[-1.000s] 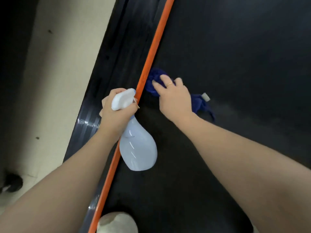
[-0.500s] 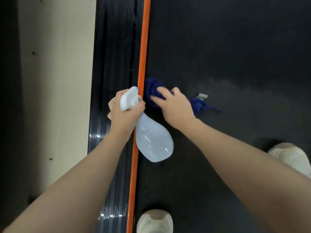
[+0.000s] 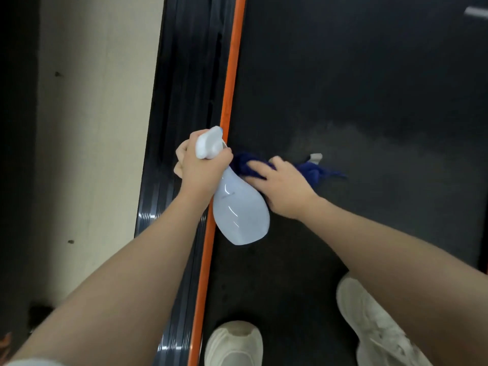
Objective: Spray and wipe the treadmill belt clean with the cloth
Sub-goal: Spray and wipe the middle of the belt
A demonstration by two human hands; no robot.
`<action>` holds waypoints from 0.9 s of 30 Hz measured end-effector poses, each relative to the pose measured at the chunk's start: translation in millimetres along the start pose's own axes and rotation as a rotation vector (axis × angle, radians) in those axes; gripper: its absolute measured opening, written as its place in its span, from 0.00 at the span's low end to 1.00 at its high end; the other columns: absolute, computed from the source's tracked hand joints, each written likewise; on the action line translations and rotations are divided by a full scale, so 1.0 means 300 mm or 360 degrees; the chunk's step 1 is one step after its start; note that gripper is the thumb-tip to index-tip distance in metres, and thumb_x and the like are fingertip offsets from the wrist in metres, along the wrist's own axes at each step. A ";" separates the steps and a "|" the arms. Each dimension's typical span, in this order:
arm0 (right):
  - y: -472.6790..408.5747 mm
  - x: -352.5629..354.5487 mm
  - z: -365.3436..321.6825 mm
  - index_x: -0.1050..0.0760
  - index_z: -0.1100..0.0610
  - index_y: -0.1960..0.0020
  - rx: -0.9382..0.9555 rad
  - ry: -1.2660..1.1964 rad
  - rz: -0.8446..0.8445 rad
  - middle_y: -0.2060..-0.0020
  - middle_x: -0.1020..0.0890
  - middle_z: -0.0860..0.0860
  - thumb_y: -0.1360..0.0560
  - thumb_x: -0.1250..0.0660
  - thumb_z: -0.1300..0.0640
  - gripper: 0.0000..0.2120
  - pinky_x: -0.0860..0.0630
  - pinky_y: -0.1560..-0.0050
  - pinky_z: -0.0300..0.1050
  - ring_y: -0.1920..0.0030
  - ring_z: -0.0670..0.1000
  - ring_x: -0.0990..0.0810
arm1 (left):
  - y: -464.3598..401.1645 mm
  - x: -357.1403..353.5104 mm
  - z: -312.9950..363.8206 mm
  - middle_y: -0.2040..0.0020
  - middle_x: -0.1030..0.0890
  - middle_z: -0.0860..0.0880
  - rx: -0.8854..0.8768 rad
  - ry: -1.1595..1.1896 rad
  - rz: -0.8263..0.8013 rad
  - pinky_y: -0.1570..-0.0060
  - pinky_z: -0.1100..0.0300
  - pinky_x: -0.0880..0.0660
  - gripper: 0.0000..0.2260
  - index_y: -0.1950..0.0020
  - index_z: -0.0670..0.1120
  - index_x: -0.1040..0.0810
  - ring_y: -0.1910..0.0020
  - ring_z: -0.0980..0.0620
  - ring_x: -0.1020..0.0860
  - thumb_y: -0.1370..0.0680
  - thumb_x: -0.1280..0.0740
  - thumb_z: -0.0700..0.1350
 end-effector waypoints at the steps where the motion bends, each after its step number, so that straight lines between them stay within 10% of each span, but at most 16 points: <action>1: 0.018 -0.001 0.014 0.32 0.50 0.30 0.0148 0.0087 -0.0085 0.31 0.31 0.54 0.28 0.33 0.58 0.27 0.28 0.53 0.53 0.49 0.62 0.28 | 0.000 -0.001 0.002 0.38 0.34 0.52 -0.0012 -0.0011 0.0006 0.49 0.54 0.22 0.23 0.39 0.58 0.26 0.38 0.48 0.31 0.35 0.33 0.52; 7: -0.128 0.110 0.230 0.27 0.51 0.33 -0.0623 0.0093 0.0274 0.32 0.29 0.56 0.30 0.34 0.64 0.26 0.31 0.56 0.51 0.49 0.64 0.27 | 0.021 -0.022 0.033 0.52 0.30 0.57 -0.0097 -0.0230 0.0147 0.46 0.56 0.30 0.18 0.38 0.48 0.29 0.42 0.52 0.32 0.26 0.31 0.47; 10: -0.032 0.070 0.135 0.24 0.53 0.37 -0.0315 0.0077 0.0267 0.36 0.25 0.58 0.36 0.28 0.65 0.28 0.27 0.59 0.51 0.55 0.65 0.25 | 0.061 -0.045 0.065 0.58 0.34 0.61 -0.0109 -0.0187 0.0204 0.38 0.51 0.33 0.14 0.42 0.48 0.31 0.47 0.54 0.34 0.26 0.32 0.44; 13: 0.108 0.043 0.072 0.44 0.46 0.25 0.0159 0.0154 -0.0369 0.24 0.46 0.50 0.23 0.39 0.60 0.30 0.33 0.43 0.51 0.37 0.59 0.35 | 0.066 -0.084 0.087 0.56 0.28 0.58 -0.0178 -0.0120 0.0099 0.54 0.63 0.30 0.13 0.45 0.49 0.31 0.49 0.54 0.28 0.26 0.32 0.43; 15: 0.071 0.088 0.166 0.47 0.43 0.25 0.0242 0.0229 -0.0328 0.24 0.51 0.46 0.21 0.46 0.58 0.27 0.36 0.42 0.50 0.35 0.58 0.38 | 0.061 -0.116 0.088 0.56 0.26 0.57 -0.0135 0.0000 0.0039 0.60 0.67 0.31 0.12 0.44 0.48 0.30 0.54 0.56 0.26 0.25 0.33 0.42; 20: -0.066 0.123 0.333 0.35 0.48 0.29 -0.0574 0.0132 0.0098 0.27 0.37 0.50 0.25 0.39 0.63 0.27 0.33 0.48 0.51 0.43 0.63 0.31 | 0.061 -0.148 0.080 0.50 0.22 0.52 -0.0120 0.0092 0.0009 0.57 0.66 0.28 0.15 0.39 0.47 0.24 0.52 0.56 0.24 0.25 0.33 0.41; 23: 0.067 0.040 0.204 0.24 0.52 0.37 -0.0232 0.0065 0.0261 0.34 0.26 0.55 0.37 0.28 0.68 0.30 0.27 0.60 0.52 0.53 0.66 0.25 | 0.077 -0.162 0.105 0.51 0.19 0.44 -0.0091 0.0105 -0.0001 0.54 0.59 0.27 0.09 0.45 0.48 0.23 0.54 0.52 0.23 0.25 0.34 0.40; 27: 0.101 0.062 0.272 0.37 0.45 0.27 0.0291 0.0177 -0.0149 0.26 0.38 0.51 0.25 0.42 0.65 0.29 0.31 0.50 0.53 0.43 0.64 0.32 | 0.092 -0.196 0.142 0.50 0.20 0.46 -0.0076 -0.0037 -0.0083 0.52 0.56 0.25 0.11 0.43 0.49 0.24 0.52 0.51 0.22 0.24 0.34 0.41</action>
Point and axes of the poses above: each hand's wrist, its own y-axis away from the middle knuckle, its own x-axis out of the back of the hand, z = x × y, the point moved 2 cm from there along -y, towards the middle knuckle
